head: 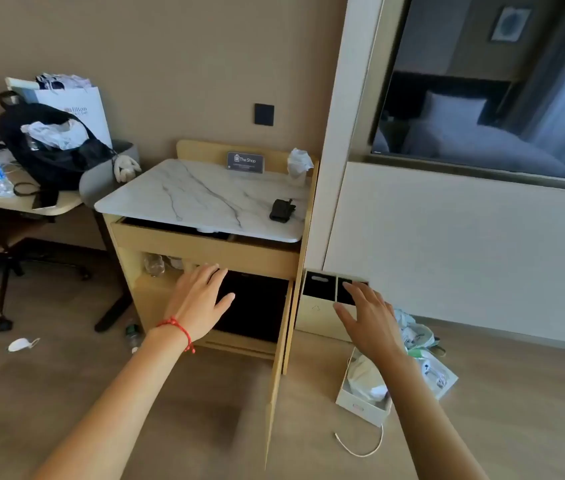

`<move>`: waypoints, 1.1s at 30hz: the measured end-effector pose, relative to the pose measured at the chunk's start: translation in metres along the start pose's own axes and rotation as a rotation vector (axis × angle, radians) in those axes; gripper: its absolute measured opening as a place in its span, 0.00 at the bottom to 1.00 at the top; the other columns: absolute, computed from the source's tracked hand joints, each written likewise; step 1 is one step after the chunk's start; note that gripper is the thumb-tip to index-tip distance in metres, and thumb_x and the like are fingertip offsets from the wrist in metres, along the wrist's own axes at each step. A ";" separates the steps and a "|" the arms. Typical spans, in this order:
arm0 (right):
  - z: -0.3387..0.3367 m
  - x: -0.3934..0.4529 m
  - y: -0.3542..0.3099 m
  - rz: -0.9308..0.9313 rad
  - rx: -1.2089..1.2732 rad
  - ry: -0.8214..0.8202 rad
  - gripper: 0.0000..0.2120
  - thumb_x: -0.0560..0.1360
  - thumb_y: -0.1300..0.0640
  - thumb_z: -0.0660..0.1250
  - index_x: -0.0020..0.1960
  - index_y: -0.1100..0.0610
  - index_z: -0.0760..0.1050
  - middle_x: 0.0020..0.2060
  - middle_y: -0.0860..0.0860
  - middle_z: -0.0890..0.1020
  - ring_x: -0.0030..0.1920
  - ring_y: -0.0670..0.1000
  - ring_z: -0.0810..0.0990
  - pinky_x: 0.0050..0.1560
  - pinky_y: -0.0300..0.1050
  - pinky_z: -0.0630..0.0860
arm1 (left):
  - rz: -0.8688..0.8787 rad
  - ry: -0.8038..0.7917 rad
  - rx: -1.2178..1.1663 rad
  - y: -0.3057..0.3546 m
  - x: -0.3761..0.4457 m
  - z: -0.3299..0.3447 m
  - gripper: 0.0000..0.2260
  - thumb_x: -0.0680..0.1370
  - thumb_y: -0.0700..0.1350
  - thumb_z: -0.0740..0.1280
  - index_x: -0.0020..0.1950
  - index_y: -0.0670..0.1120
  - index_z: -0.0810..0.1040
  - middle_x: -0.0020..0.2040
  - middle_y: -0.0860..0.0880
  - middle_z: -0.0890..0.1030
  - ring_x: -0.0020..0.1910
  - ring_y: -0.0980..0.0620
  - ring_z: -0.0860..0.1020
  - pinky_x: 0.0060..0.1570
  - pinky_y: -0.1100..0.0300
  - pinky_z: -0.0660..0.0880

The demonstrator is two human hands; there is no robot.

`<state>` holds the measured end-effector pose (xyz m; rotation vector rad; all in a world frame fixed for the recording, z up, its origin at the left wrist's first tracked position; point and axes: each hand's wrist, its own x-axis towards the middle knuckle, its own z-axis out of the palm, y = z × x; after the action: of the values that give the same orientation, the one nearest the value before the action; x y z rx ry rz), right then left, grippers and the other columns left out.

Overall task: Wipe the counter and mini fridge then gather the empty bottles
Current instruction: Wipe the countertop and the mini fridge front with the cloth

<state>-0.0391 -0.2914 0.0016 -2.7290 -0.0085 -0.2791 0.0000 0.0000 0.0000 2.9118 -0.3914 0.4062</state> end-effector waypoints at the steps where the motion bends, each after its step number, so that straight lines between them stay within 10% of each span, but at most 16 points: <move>1: 0.003 0.004 -0.001 0.004 -0.003 -0.002 0.24 0.78 0.46 0.56 0.71 0.52 0.61 0.72 0.51 0.65 0.72 0.52 0.61 0.70 0.50 0.57 | -0.004 0.014 -0.004 -0.005 0.002 0.004 0.22 0.77 0.50 0.62 0.68 0.39 0.69 0.67 0.40 0.72 0.67 0.42 0.67 0.65 0.48 0.64; 33: 0.158 0.302 -0.099 0.218 0.063 0.066 0.22 0.77 0.47 0.59 0.69 0.53 0.65 0.69 0.52 0.69 0.68 0.53 0.67 0.66 0.56 0.66 | 0.170 0.015 -0.079 -0.224 0.291 0.114 0.20 0.72 0.46 0.71 0.60 0.37 0.76 0.59 0.38 0.78 0.59 0.39 0.76 0.56 0.44 0.72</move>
<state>0.2825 -0.1492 -0.0437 -2.6278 0.2914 -0.2996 0.3607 0.1216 -0.0543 2.8073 -0.6411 0.4257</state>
